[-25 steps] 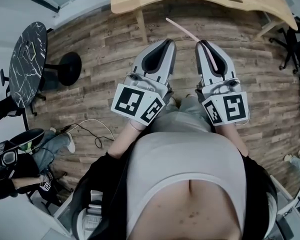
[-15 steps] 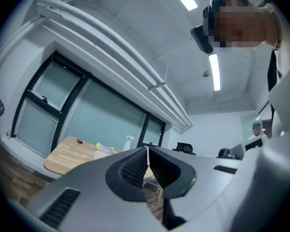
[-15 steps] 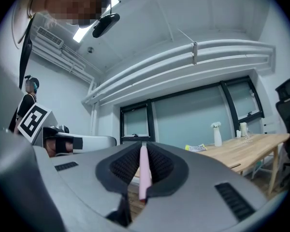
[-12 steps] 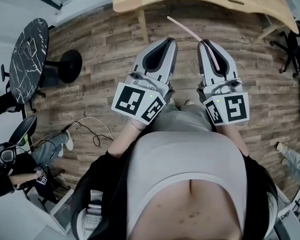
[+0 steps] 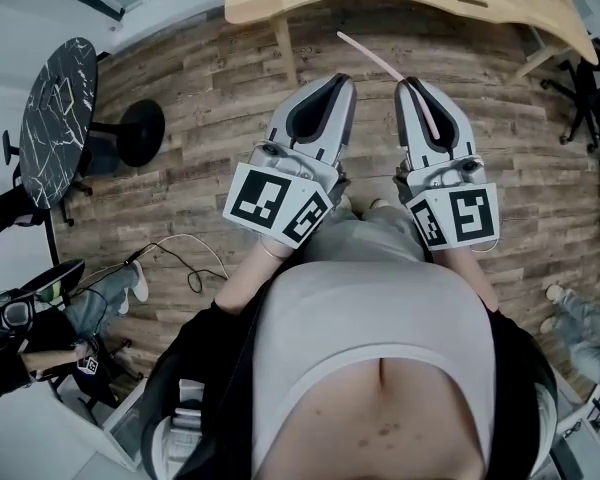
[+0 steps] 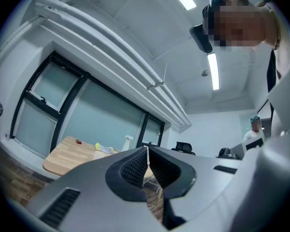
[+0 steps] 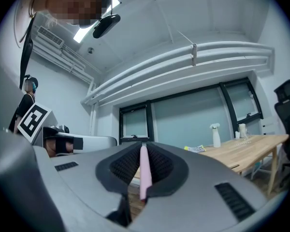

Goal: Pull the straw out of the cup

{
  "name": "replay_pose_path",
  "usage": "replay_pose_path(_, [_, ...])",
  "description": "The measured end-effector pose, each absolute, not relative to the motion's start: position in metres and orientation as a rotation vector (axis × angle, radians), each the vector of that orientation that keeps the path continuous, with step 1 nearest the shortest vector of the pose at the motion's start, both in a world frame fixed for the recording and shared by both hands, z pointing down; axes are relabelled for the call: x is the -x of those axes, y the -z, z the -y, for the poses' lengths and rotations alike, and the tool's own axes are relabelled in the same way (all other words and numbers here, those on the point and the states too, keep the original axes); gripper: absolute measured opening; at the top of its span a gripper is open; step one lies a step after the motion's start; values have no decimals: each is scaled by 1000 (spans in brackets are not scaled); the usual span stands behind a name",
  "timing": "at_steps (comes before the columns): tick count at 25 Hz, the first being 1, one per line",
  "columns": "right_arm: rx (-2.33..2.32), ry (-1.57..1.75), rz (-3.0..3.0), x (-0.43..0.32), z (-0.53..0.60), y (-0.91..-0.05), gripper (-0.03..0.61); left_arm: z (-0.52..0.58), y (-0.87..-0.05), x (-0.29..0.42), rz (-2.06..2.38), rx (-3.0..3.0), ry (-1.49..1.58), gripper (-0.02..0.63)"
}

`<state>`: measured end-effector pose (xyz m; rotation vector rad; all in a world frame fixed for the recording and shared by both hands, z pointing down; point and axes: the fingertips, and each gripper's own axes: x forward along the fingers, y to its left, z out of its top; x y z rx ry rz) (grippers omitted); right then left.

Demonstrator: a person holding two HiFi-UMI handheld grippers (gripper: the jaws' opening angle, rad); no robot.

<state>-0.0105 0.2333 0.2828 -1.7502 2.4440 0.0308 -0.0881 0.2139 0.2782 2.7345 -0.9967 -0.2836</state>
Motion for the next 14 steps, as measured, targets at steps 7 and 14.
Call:
replay_pose_path(7, [1749, -30, -2454, 10, -234, -283, 51, -213, -279, 86, 992, -2733, 282, 14])
replay_pose_path(14, [1763, -38, -2439, 9, -240, -284, 51, -218, -279, 88, 994, -2735, 287, 14])
